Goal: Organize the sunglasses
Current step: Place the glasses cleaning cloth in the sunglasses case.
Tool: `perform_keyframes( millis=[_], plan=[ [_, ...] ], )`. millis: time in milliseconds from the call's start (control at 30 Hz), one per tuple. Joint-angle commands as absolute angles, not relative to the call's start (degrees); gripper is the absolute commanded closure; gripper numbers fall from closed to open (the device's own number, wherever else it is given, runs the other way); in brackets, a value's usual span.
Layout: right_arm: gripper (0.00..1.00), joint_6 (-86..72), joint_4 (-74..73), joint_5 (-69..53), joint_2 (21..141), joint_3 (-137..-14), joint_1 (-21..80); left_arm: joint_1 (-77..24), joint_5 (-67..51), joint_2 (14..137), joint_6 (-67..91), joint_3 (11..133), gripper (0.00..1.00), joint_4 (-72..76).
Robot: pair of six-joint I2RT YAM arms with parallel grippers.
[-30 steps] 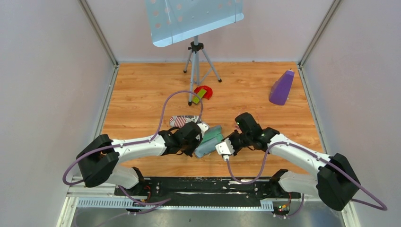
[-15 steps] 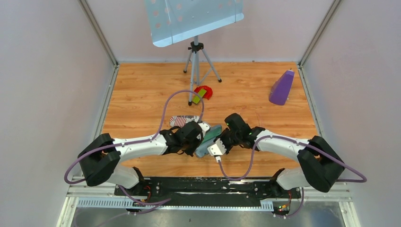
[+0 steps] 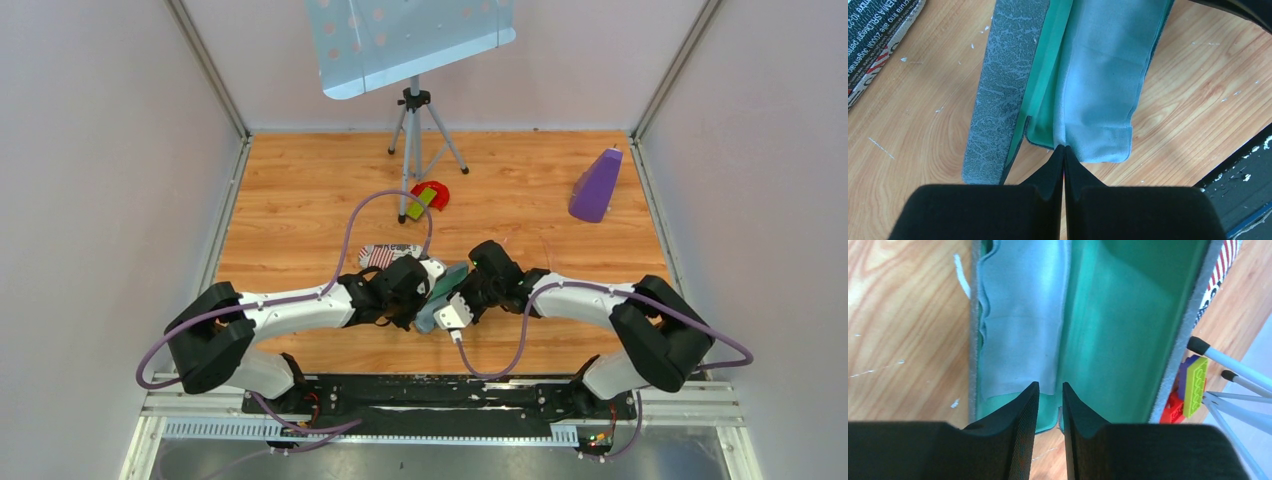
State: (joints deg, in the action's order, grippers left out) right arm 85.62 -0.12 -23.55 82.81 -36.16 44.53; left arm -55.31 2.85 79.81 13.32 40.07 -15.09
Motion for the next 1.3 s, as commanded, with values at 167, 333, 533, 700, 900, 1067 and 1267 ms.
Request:
perform_keyframes(
  millis=[167, 333, 533, 700, 900, 1067, 1267],
  plan=[
    [0.73, 86.2, 2.4, -21.2, 85.2, -37.5, 45.5, -54.6, 0.8, 81.3, 12.3, 39.8, 1.0, -12.8],
    [0.75, 87.1, 0.5, -21.7, 85.4, -37.5, 45.5, -54.4, 0.6, 81.3, 12.2, 39.7, 1.0, -12.7],
    [0.79, 87.3, 0.7, -20.8, 85.7, -37.2, 45.5, -54.1, 0.4, 81.5, 12.1, 39.6, 1.0, -12.5],
    [0.83, 89.4, 1.1, -20.9, 85.8, -36.3, 45.5, -54.0, 0.4, 81.4, 12.1, 39.5, 1.0, -12.5],
    [0.84, 91.5, 3.8, -20.0, 86.0, -33.9, 45.8, -54.0, 0.4, 81.4, 12.1, 39.6, 1.0, -12.6],
    [0.9, 91.0, 5.4, -18.8, 86.3, -33.3, 46.0, -54.0, 0.4, 81.5, 12.1, 39.7, 1.0, -12.7],
    [0.96, 90.3, 3.1, -18.2, 83.4, -34.0, 46.0, -54.0, 0.4, 81.5, 11.9, 40.1, 1.0, -13.2]
  ],
)
